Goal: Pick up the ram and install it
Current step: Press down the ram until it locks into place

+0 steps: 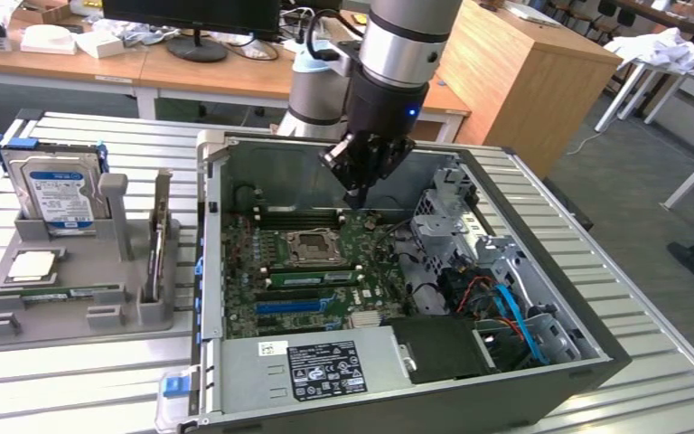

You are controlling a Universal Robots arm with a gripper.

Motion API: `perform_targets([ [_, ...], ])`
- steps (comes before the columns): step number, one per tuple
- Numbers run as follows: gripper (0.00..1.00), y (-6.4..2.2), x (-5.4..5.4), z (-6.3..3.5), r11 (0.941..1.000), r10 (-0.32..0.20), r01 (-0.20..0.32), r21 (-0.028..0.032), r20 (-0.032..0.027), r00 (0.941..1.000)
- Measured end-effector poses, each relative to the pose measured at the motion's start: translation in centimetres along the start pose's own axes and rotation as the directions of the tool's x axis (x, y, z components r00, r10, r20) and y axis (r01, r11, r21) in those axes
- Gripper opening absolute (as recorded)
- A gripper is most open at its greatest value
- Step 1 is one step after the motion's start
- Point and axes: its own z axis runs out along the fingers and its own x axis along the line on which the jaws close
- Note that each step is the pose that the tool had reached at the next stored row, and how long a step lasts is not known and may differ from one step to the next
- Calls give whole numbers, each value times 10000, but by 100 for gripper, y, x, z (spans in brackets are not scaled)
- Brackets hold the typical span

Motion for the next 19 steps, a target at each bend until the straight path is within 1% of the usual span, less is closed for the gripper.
perform_targets([
  [1,10,0,0,3,9991,418,-418,16,16,9991],
  [5,10,0,0,8,9937,1116,-1116,41,44,9937],
  [8,10,0,0,11,9864,1639,-1640,58,66,9865],
  [12,10,0,1,15,9734,2288,-2288,79,96,9734],
  [17,10,2,6,20,9529,3029,-3031,99,131,9529],
  [18,10,6,10,21,9505,3103,-3104,98,135,9505],
  [19,10,9,13,21,9494,3137,-3138,100,138,9494],
])
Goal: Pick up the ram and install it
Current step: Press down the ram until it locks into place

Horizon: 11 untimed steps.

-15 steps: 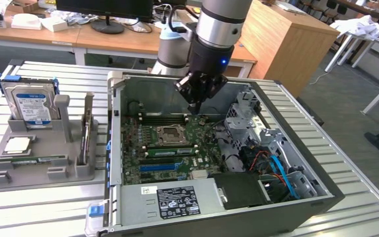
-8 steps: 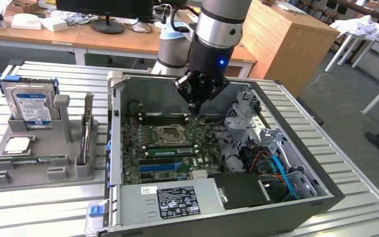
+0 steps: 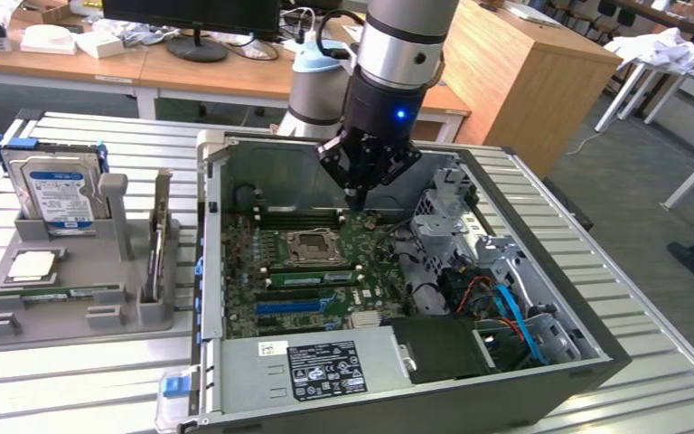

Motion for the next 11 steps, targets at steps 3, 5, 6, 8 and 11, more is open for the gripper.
perform_targets([
  [3,10,0,0,-1,10000,2,-2,3,-1,10000],
  [5,10,0,0,-1,10000,2,-2,3,-1,10000],
  [6,10,0,0,-1,10000,3,-3,3,-1,10000],
  [8,10,1,3,-1,10000,14,-14,3,-1,10000],
  [11,10,3,17,-2,10000,88,-88,7,1,10000],
])
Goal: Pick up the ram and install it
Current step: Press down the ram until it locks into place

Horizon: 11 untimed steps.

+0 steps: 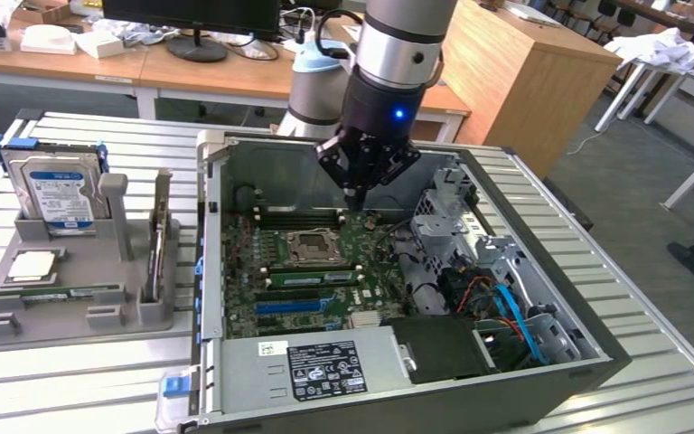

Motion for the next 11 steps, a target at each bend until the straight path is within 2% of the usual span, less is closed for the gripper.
perform_targets([
  [4,10,4,41,0,9998,192,-192,6,8,9998],
  [11,10,4,44,-1,9997,229,-229,8,9,9997],
])
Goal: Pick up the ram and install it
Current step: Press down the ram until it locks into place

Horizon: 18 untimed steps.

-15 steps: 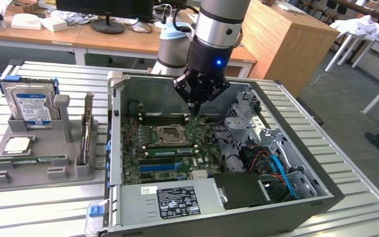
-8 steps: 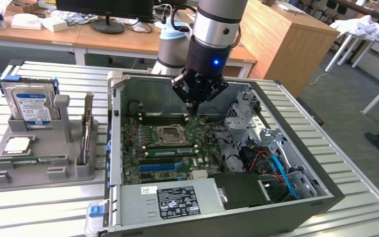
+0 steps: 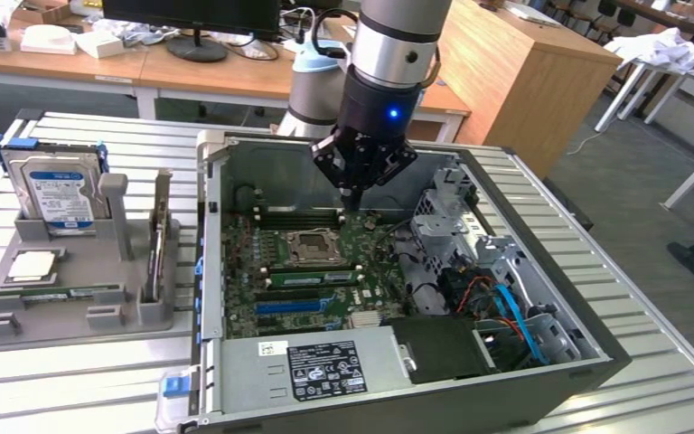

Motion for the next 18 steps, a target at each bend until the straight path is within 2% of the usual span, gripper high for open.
perform_targets([
  [2,10,0,0,0,10000,43,-43,9,-4,10000],
  [8,10,0,-2,1,9991,415,-415,47,-74,9991],
  [9,10,0,-3,1,9989,463,-463,53,-97,9989],
  [13,10,-1,-10,0,9984,571,-570,60,-269,9980],
  [18,10,0,-10,0,9983,585,-584,60,-276,9979],
])
